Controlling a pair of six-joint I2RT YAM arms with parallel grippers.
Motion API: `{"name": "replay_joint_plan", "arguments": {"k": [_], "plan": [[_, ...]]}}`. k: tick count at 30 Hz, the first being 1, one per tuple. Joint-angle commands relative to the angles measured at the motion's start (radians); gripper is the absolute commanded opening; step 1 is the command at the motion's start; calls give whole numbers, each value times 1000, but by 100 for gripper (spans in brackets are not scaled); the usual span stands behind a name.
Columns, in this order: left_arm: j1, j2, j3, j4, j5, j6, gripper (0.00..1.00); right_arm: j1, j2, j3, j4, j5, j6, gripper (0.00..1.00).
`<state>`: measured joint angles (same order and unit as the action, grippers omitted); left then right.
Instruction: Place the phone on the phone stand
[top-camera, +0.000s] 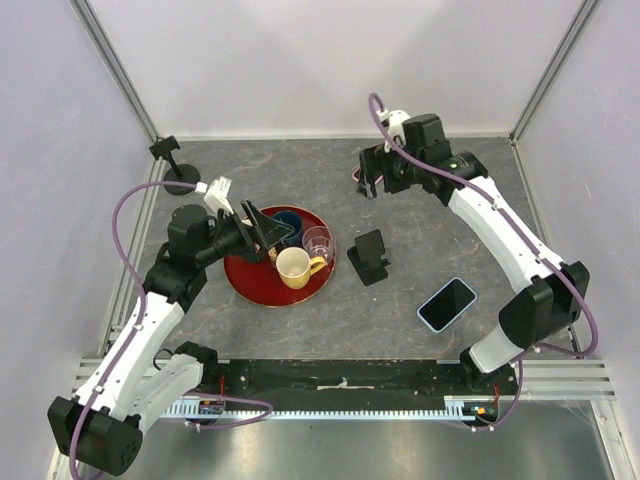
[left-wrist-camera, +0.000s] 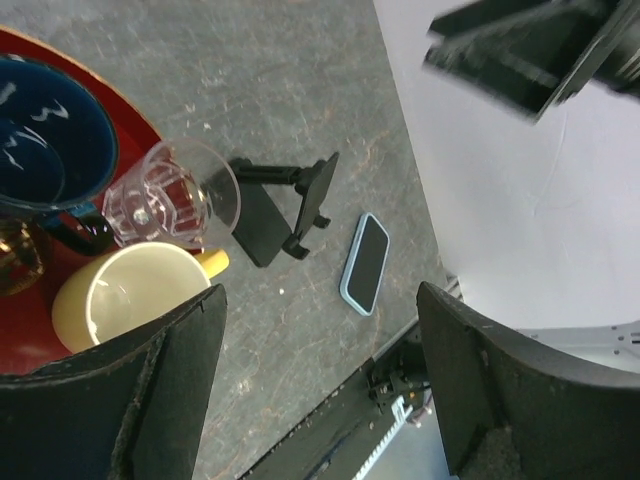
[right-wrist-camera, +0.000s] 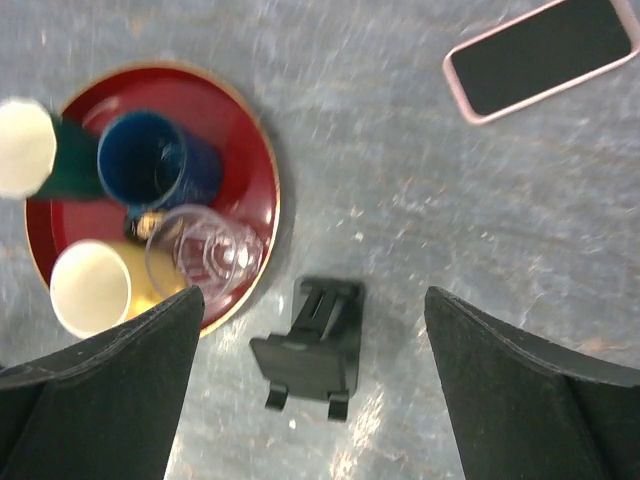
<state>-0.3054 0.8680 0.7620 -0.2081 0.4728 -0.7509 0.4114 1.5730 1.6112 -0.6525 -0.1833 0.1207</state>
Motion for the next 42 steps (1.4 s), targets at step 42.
{"name": "replay_joint_plan", "arguments": {"k": [42], "plan": [[-1, -149, 51, -30, -169, -1, 80, 195, 242, 50, -384, 226, 85, 98]]}}
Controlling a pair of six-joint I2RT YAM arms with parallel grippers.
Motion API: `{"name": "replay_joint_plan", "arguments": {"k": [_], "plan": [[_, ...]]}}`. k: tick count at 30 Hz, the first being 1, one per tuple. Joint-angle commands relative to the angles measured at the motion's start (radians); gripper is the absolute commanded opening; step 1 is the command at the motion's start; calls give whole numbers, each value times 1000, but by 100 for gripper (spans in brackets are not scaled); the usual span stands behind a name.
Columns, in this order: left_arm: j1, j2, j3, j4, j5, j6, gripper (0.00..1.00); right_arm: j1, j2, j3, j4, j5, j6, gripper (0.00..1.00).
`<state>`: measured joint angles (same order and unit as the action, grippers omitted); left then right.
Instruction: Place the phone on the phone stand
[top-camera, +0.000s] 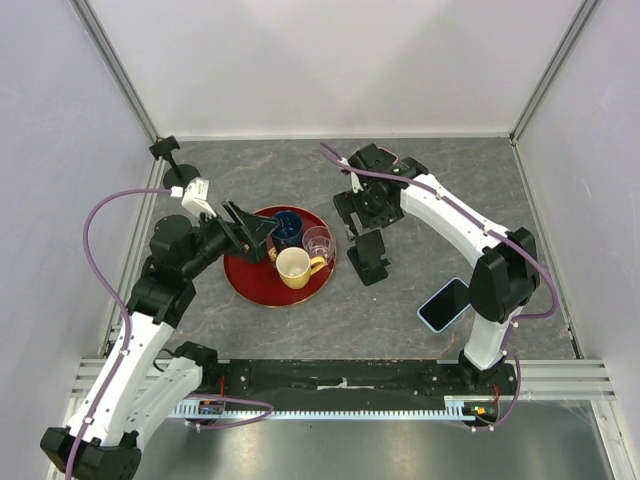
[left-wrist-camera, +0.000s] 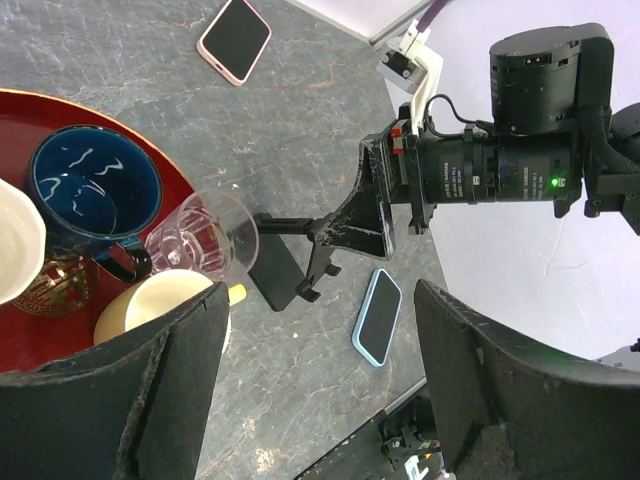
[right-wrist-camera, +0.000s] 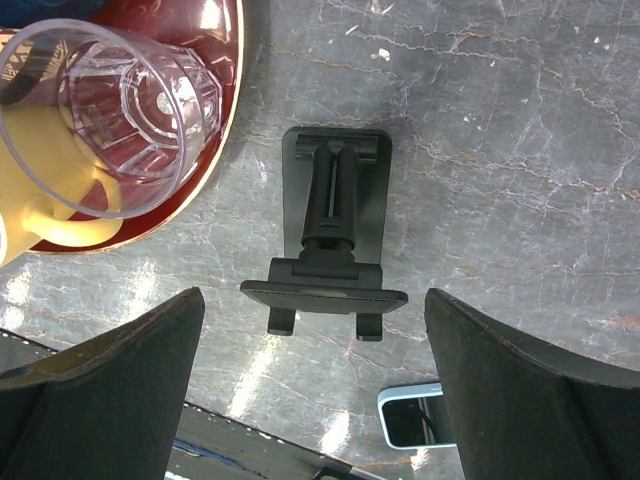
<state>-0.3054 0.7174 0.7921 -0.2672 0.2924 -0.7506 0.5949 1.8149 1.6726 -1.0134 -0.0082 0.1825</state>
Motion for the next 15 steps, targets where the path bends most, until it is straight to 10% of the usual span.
{"name": "replay_joint_plan", "arguments": {"k": [1, 15], "plan": [[-1, -2, 19, 29, 13, -1, 80, 11, -2, -19, -22, 65, 28, 98], [-1, -32, 18, 11, 4, 8, 80, 13, 4, -54, -8, 71, 66, 94]]}}
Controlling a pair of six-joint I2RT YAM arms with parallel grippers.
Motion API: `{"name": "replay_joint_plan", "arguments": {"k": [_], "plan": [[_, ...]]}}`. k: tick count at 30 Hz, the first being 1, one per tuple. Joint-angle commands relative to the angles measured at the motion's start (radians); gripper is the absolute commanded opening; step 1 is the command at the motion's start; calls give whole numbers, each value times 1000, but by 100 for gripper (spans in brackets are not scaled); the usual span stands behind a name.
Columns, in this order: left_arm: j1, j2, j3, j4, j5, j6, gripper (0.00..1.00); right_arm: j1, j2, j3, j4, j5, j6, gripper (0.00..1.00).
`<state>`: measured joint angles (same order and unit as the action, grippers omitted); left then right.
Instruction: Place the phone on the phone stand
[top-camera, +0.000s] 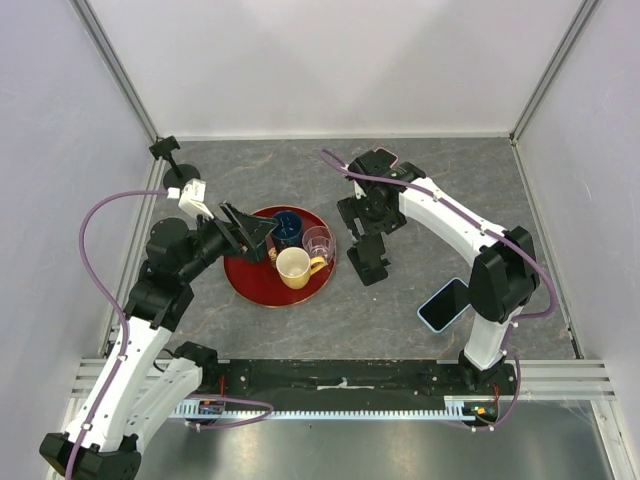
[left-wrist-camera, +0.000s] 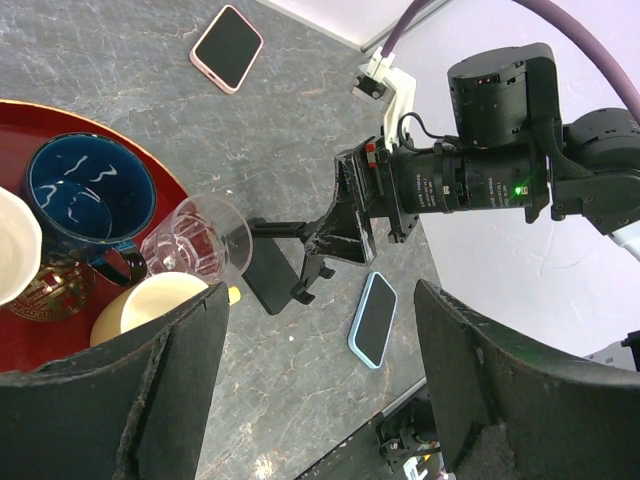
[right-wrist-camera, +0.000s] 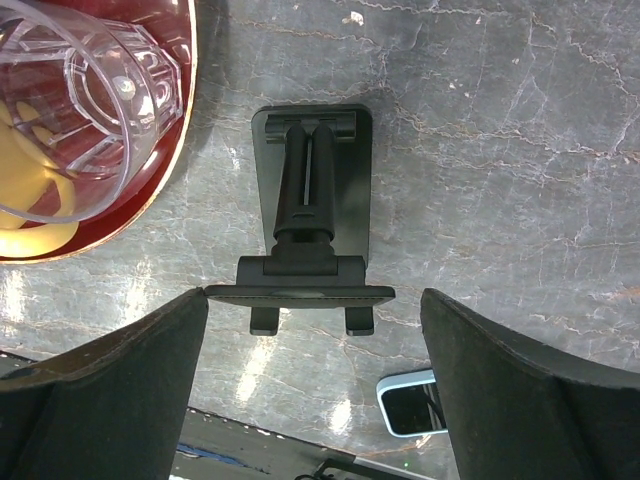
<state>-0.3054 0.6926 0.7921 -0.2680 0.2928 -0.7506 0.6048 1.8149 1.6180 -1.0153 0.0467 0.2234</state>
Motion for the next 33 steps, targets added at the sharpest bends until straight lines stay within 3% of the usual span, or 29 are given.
{"name": "replay_joint_plan", "arguments": {"k": [1, 12, 16, 20, 21, 25, 28, 33], "plan": [[-3, -8, 18, 10, 0, 8, 80, 3, 4, 0, -6, 15, 25, 92], [-3, -5, 19, 12, 2, 10, 80, 10, 20, 5, 0, -8, 33, 83], [-1, -10, 18, 10, 2, 11, 80, 13, 35, 6, -2, -15, 28, 72], [-3, -11, 21, 6, -3, 14, 80, 15, 37, 8, -2, -7, 27, 68], [-3, -13, 21, 6, -1, 14, 80, 13, 35, 10, -2, -8, 28, 64], [-1, -10, 21, 7, 0, 14, 80, 13, 29, 36, -3, 2, 28, 22], [-1, -15, 21, 6, -1, 19, 80, 13, 29, 83, 15, 47, 30, 0], [-1, -21, 15, 6, -4, 22, 80, 12, -8, 155, 90, 176, 89, 0]]}}
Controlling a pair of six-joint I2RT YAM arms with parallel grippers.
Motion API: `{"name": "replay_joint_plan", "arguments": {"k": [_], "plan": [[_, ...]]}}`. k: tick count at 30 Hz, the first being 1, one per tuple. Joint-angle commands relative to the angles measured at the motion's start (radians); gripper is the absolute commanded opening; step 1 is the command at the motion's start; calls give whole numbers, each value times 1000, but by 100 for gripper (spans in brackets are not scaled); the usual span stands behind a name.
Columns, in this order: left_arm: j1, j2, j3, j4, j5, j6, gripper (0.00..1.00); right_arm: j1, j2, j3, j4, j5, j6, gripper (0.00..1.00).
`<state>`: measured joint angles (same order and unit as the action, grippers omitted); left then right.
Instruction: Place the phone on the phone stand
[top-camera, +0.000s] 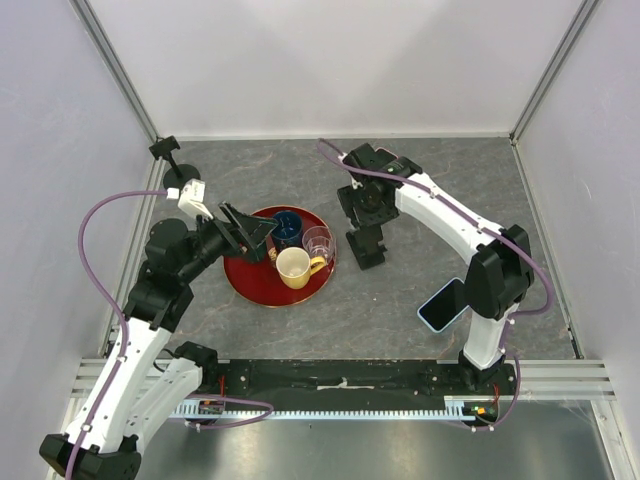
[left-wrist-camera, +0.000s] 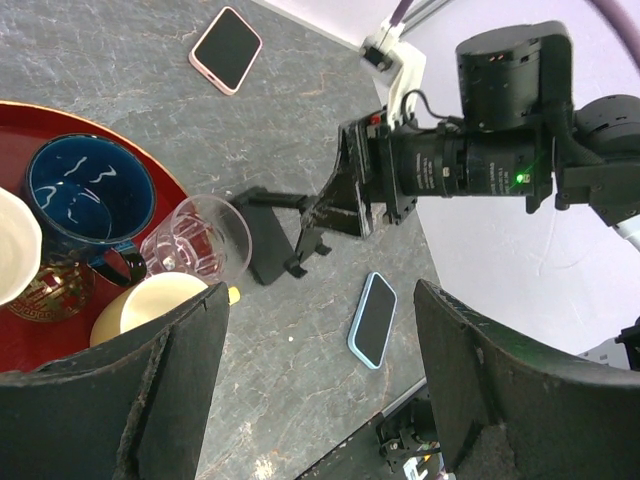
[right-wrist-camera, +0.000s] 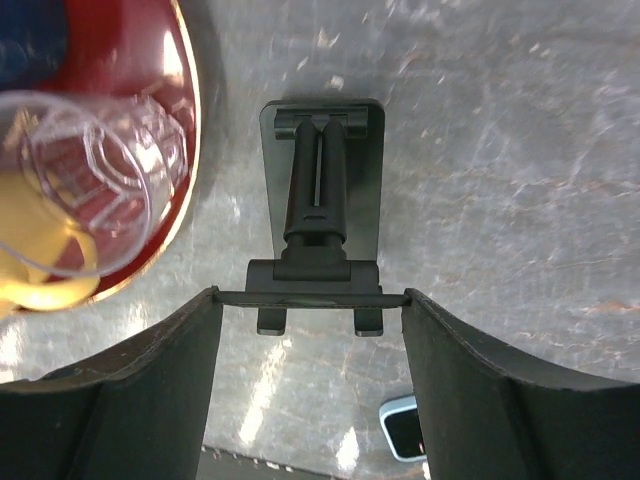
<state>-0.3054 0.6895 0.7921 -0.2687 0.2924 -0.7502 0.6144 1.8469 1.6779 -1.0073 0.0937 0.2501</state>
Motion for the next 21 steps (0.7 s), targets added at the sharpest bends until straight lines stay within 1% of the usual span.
{"name": "replay_joint_plan", "arguments": {"k": [1, 4, 7, 8, 10, 11, 12, 13, 14, 16, 17, 19, 21], "plan": [[-1, -22, 13, 6, -7, 23, 80, 4, -51, 100, 123, 180, 86, 0], [-1, -31, 3, 14, -21, 25, 80, 4, -84, 112, 208, 210, 144, 0], [-3, -38, -11, 29, -22, 25, 80, 4, -45, 193, 239, 251, 198, 0], [-3, -42, -13, 32, -22, 25, 80, 4, -10, 219, 242, 267, 207, 0], [-3, -47, -17, 29, -21, 38, 80, 4, 40, 322, 239, 271, 219, 0], [-1, -53, -17, 22, -22, 43, 80, 2, 90, 403, 239, 278, 225, 0], [-1, -56, -19, 17, -22, 52, 80, 1, 119, 449, 237, 275, 225, 0], [-1, -59, -21, 13, -22, 57, 80, -1, 183, 503, 213, 271, 225, 0], [-1, -62, -25, 7, -22, 60, 80, -5, 216, 610, 201, 273, 222, 0], [-3, -67, -31, 6, -21, 68, 80, -13, 308, 704, 176, 261, 215, 0], [-1, -67, -37, 16, -27, 69, 80, -21, 336, 783, 171, 255, 212, 0], [-1, -67, -40, 32, -56, 68, 80, -34, 398, 841, 174, 248, 207, 0], [-1, -56, -50, 101, -88, 60, 80, -53, 435, 893, 197, 233, 206, 0]]}}
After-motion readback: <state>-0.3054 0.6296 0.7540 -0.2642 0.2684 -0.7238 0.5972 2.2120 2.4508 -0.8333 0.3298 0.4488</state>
